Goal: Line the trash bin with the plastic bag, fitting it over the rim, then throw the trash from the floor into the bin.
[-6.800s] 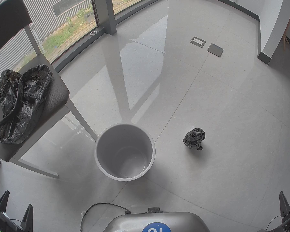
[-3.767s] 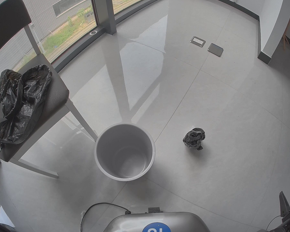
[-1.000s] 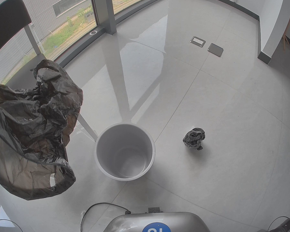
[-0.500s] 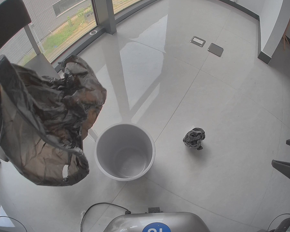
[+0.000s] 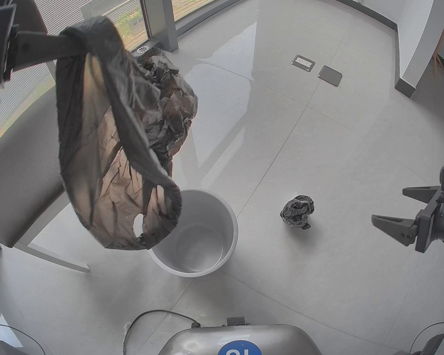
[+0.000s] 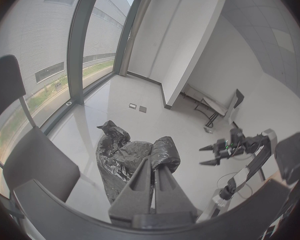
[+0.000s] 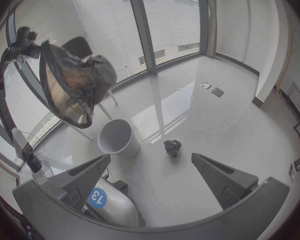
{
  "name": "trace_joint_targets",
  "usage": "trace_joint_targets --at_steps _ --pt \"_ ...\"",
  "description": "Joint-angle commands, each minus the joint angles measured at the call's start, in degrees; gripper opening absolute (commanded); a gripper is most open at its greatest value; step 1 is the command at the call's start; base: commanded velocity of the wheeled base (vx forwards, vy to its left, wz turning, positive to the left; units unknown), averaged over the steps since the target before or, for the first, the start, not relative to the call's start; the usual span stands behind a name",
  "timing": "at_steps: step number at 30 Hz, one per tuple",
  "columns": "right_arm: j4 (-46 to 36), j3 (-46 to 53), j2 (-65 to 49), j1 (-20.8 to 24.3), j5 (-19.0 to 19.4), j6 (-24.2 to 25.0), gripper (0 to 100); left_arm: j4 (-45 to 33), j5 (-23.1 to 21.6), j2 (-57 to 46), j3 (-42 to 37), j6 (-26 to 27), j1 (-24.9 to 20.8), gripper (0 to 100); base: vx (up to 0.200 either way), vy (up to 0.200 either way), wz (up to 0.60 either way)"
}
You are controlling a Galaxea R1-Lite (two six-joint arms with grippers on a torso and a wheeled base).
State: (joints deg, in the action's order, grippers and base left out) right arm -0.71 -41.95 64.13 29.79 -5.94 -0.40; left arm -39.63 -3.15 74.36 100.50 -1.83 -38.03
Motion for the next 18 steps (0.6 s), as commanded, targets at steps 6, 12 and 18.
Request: trace_joint_targets --at_steps 6,12,18 --pt "5.3 -2.3 14.3 4.4 0.4 0.3 100 1.0 3.2 10.5 9.8 -5.4 -8.7 0 0.000 0.000 0.00" --pt "18.1 -2.8 22.5 4.5 3.2 -0.3 100 1.0 4.8 13.6 14.1 -5.6 -11.1 0 0.000 0.000 0.00" --pt "22.9 -6.0 28.0 7.9 5.9 -0.3 100 1.1 5.2 15.1 14.1 -6.6 -11.9 0 0.000 0.000 0.00"
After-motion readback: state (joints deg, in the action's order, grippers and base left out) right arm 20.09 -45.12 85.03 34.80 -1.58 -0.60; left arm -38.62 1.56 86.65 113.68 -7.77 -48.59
